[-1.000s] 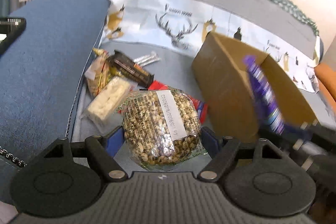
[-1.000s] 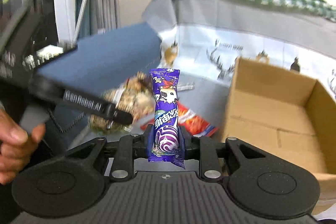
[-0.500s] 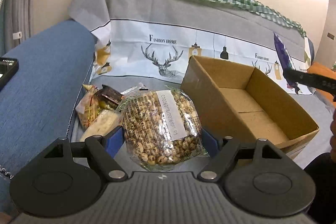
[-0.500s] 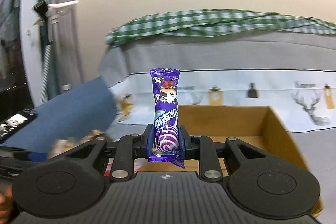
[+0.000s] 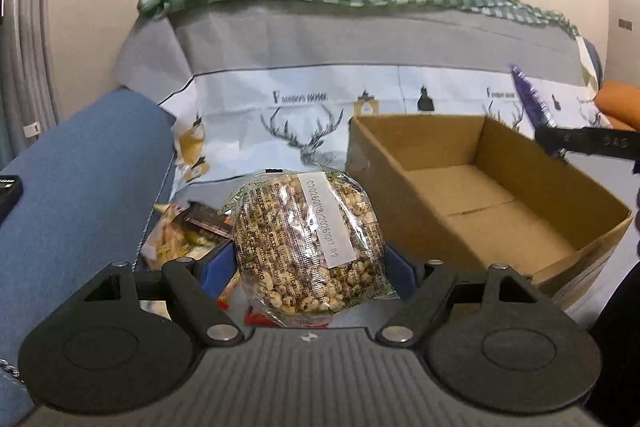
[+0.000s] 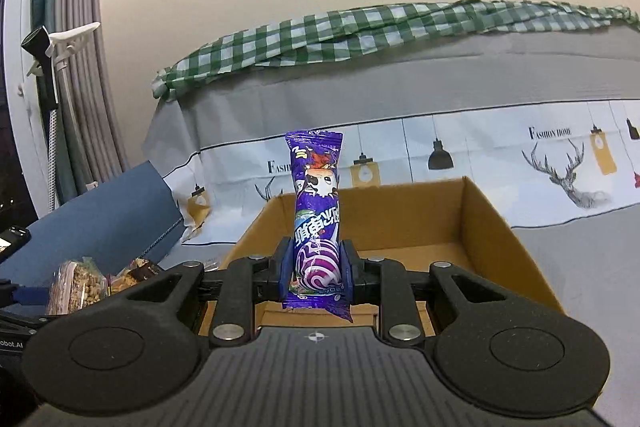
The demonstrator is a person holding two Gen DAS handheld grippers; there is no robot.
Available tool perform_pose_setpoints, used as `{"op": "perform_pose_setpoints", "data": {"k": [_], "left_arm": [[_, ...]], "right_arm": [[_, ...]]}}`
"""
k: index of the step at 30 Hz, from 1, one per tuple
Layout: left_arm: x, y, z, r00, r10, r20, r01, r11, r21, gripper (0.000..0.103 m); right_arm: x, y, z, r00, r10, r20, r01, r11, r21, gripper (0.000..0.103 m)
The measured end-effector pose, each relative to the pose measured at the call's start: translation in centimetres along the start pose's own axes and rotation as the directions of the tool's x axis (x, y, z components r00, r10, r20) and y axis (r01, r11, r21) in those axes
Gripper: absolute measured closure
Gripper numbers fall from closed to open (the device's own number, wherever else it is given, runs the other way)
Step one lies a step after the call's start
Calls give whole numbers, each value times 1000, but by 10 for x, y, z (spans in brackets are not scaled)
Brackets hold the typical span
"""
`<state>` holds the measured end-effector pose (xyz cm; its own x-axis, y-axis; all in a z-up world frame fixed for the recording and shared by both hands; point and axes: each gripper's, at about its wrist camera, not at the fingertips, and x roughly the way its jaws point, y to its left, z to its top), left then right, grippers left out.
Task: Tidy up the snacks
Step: 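Carry the purple candy bar with the right gripper over the box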
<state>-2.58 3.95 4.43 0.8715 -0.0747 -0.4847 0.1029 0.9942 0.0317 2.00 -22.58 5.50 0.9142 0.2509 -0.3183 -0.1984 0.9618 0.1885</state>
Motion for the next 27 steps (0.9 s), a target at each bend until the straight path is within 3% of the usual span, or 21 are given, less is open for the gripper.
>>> {"op": "perform_pose_setpoints", "data": {"k": [3, 8, 14, 20, 27], "left_arm": [[3, -20, 3, 1000, -22, -12, 22, 999, -28, 20], [7, -67, 19, 998, -68, 3, 68, 997, 44, 20], [18, -96, 56, 993, -109, 38, 110, 994, -19, 20], [39, -119, 81, 991, -127, 36, 129, 991, -49, 20], [67, -139, 88, 993, -114, 4, 114, 992, -44, 20]], "right_arm": [[2, -5, 2, 1000, -3, -3, 3, 1000, 29, 78], [-3, -20, 5, 1000, -9, 27, 8, 997, 73, 78], [-2, -33, 6, 998, -33, 47, 28, 994, 107, 78], [4, -53, 6, 997, -70, 41, 60, 976, 208, 78], [8, -58, 4, 996, -80, 34, 70, 970, 232, 78]]}}
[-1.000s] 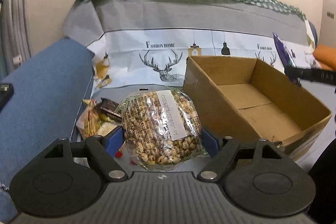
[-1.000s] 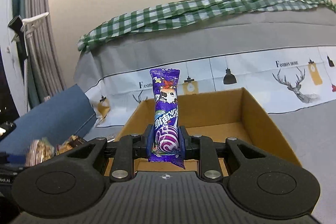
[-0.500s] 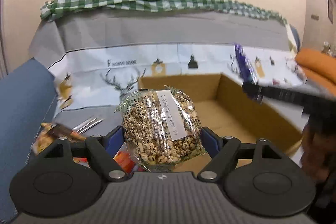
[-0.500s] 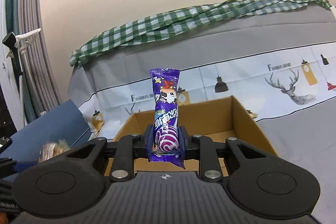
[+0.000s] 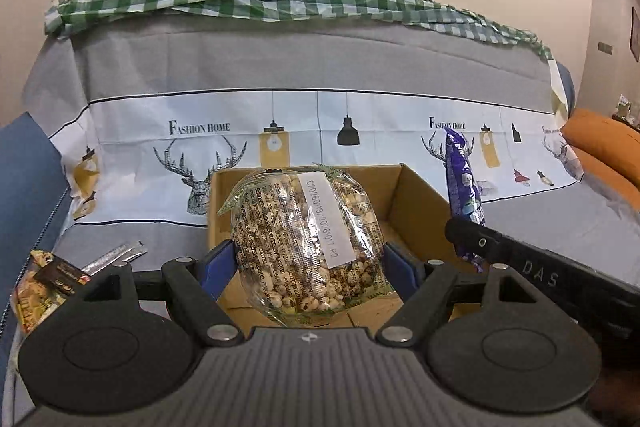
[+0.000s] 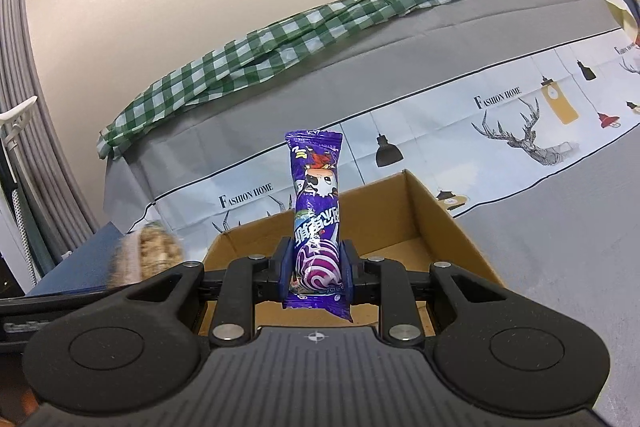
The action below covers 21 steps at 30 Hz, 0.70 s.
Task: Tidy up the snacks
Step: 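Carry the purple candy bar with the right gripper over the box, then open the right gripper to drop the candy bar into the box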
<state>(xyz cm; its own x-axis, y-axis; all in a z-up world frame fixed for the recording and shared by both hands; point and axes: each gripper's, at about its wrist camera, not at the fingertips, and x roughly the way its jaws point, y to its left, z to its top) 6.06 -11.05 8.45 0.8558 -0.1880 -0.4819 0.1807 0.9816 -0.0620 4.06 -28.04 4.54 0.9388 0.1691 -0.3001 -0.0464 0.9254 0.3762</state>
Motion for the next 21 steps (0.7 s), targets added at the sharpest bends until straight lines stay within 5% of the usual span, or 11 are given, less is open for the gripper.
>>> {"op": "perform_pose_setpoints", "data": {"k": [19, 21], "left_arm": [[13, -9, 14, 1000, 2, 16, -2, 1000, 5, 20], [10, -8, 14, 1000, 7, 22, -7, 1000, 1, 14]], "right_arm": [[-2, 0, -2, 1000, -14, 6, 14, 1000, 7, 78], [-1, 1, -2, 1000, -15, 0, 15, 1000, 5, 75]]}}
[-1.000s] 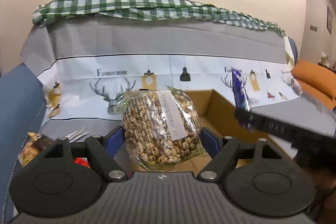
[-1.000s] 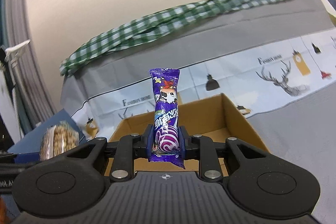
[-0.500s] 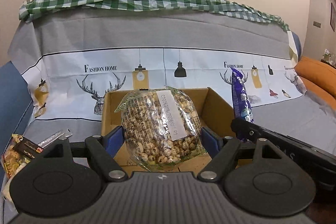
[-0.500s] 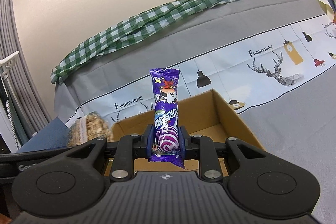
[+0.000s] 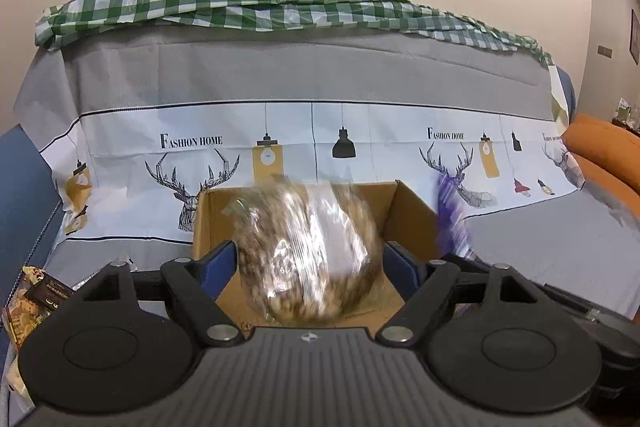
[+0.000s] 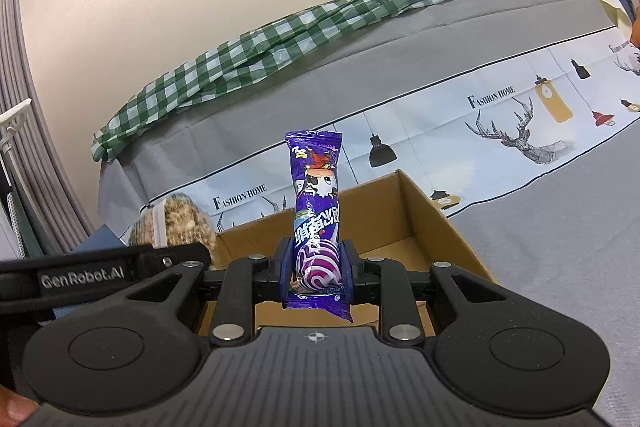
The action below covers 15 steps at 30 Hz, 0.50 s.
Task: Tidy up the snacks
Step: 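Open the right gripper to drop the candy bar into the box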
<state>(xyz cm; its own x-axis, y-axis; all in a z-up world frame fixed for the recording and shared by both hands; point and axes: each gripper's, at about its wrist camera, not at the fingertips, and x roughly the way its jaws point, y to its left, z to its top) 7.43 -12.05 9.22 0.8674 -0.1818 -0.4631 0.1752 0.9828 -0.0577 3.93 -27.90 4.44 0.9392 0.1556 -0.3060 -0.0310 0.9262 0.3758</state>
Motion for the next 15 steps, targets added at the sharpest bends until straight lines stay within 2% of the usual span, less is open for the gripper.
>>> {"op": "perform_pose_setpoints", "data": {"k": [1, 2, 5, 10, 15], "left_arm": [[-2, 1, 1, 1000, 12, 5, -12, 1000, -4, 11], [-4, 3, 1, 1000, 23, 12, -23, 1000, -12, 7], [-14, 10, -1, 999, 24, 41, -23, 999, -22, 7], [-42, 22, -16, 993, 5, 114, -6, 1000, 12, 7], [-64, 51, -29, 995, -42, 87, 44, 999, -12, 19]], "right_arm": [[1, 1, 0, 1000, -3, -6, 3, 1000, -2, 69], [1, 2, 0, 1000, -8, -12, 8, 1000, -5, 53], [1, 1, 0, 999, -49, -8, 49, 999, 4, 27], [-3, 5, -2, 999, -50, 5, 50, 999, -20, 25], [-6, 16, -5, 999, -47, 14, 48, 996, -80, 25]]}}
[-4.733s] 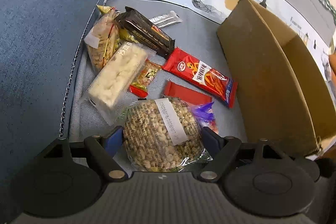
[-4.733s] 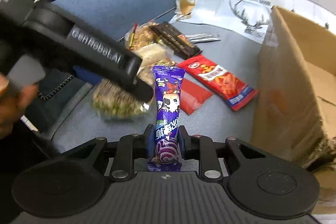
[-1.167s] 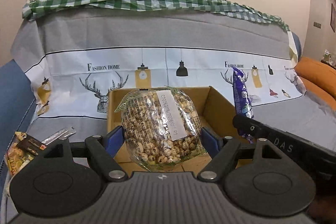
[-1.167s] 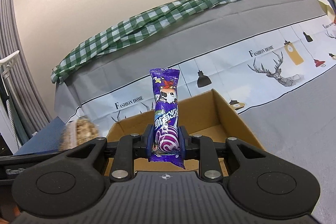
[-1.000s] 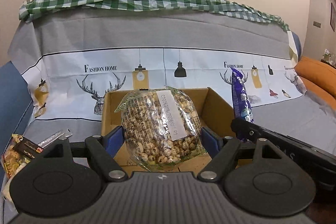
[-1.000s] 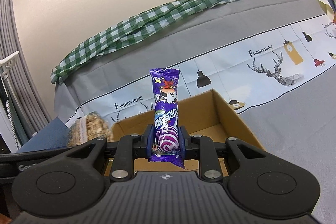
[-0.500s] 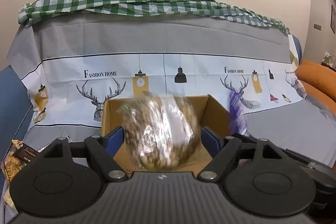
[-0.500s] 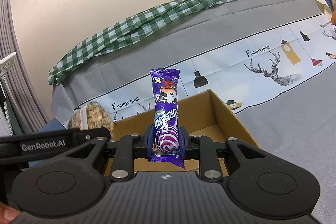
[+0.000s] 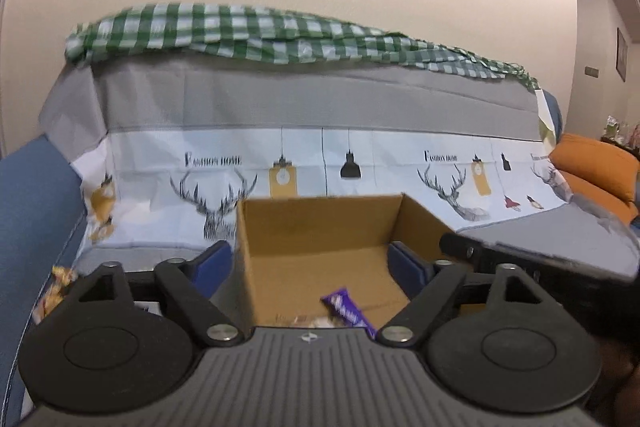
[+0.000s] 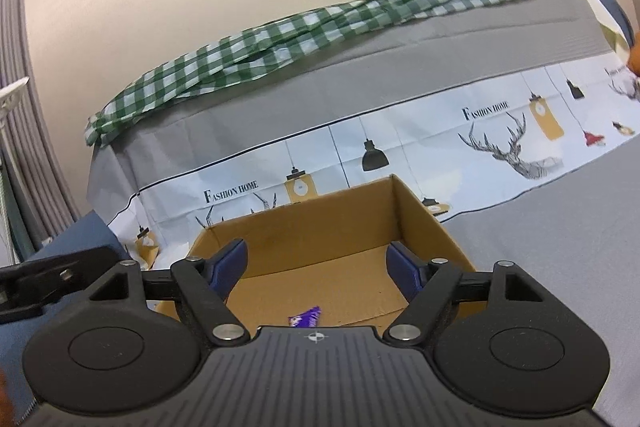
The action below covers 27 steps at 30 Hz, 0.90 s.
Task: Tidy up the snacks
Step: 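Open the right gripper to drop the candy bar into the box, then move the right tool to the red square packet and grasp it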
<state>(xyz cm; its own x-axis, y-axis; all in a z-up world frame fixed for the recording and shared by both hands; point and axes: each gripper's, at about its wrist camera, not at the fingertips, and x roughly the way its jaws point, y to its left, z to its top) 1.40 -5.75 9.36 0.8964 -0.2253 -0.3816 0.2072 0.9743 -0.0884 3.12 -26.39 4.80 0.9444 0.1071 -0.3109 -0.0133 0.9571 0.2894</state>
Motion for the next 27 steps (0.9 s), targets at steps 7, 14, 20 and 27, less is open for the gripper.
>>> {"op": "perform_pose_setpoints", "data": {"k": [7, 14, 20, 27], "left_arm": [[-17, 70, -7, 998, 52, -45, -53, 998, -29, 65], [-12, 157, -35, 980, 187, -74, -187, 982, -4, 67], [-5, 204, -42, 963, 198, -185, -236, 949, -210, 68], [-7, 209, -42, 967, 175, -186, -216, 950, -227, 66]], "right_arm": [[-8, 10, -4, 1000, -7, -1, 7, 997, -76, 26], [-23, 22, -8, 1000, 0, 1, 0, 992, -122, 37], [-33, 39, -15, 1000, -7, -1, 6, 982, -190, 37], [-30, 73, -26, 999, 24, -47, -36, 962, -272, 37]]}}
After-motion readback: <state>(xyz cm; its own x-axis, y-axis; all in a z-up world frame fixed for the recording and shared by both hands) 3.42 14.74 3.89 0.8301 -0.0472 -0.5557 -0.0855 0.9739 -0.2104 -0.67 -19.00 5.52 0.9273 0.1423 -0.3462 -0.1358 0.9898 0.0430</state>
